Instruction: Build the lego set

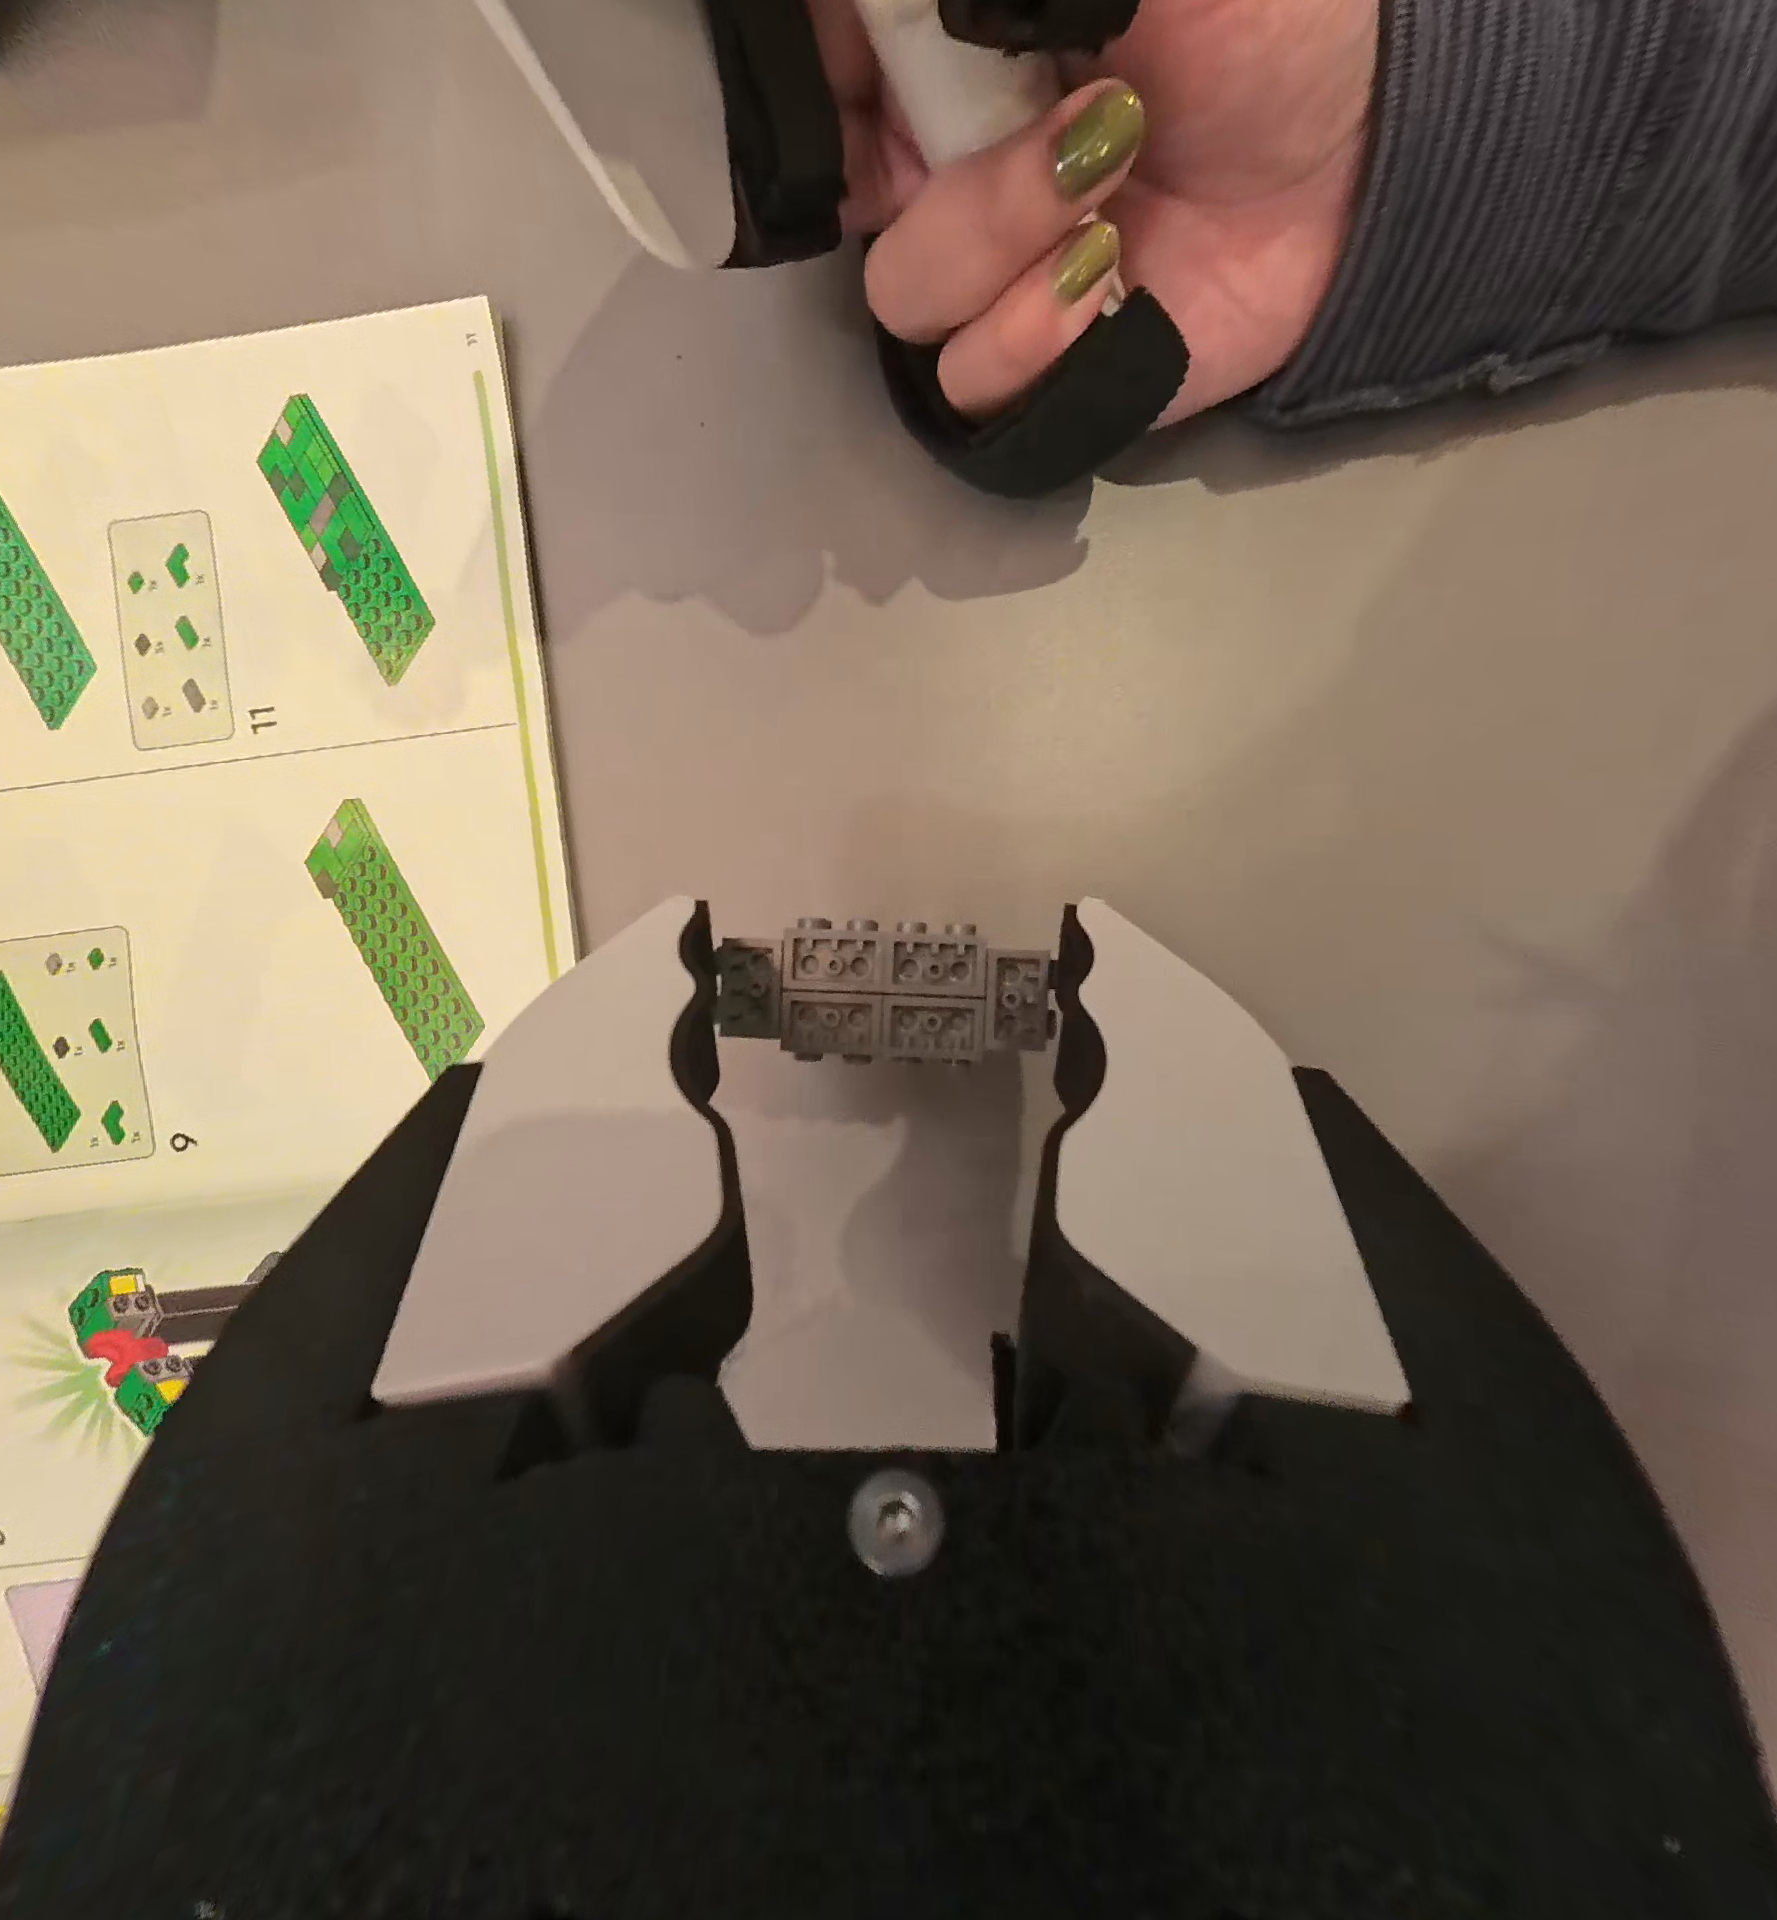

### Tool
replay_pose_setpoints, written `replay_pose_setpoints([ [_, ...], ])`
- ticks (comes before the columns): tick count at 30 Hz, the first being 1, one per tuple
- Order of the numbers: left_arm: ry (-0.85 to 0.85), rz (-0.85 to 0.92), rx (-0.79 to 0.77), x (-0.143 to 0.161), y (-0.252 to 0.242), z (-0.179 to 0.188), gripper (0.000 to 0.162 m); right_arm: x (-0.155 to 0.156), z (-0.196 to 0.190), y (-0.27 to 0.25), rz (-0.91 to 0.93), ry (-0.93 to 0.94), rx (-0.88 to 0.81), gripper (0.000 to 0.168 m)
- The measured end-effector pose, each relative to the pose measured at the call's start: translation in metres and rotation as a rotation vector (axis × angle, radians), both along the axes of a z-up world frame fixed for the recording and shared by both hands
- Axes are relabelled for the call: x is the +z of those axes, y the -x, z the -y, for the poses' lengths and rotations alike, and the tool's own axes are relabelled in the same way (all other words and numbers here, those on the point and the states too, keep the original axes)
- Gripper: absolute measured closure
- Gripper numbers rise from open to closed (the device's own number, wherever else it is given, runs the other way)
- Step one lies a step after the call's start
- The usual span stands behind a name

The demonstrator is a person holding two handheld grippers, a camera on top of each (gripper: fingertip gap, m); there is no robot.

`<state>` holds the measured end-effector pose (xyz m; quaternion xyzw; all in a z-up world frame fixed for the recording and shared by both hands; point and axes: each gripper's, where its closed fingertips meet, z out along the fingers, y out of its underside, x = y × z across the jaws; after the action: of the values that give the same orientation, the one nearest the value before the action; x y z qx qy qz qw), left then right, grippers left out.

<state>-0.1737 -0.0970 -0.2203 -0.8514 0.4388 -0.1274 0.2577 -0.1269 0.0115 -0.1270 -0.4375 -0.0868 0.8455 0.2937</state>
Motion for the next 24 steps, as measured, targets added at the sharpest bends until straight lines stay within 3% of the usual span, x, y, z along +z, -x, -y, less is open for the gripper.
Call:
replay_pose_setpoints([
  [16, -0.045, -0.001, -0.019, 0.004, -0.004, -0.003, 0.100, 0.000, 0.001, 0.001, 0.005, -0.006, 0.004, 0.149],
  [19, -0.275, 0.027, 0.010, 0.025, -0.003, -0.018, 0.100, 0.001, 0.004, 0.001, 0.013, -0.017, 0.006, 0.149],
  [24, -0.872, 0.246, 0.095, 0.095, -0.008, -0.031, 0.100, 0.012, 0.013, 0.001, -0.008, 0.040, 0.046, 0.149],
])
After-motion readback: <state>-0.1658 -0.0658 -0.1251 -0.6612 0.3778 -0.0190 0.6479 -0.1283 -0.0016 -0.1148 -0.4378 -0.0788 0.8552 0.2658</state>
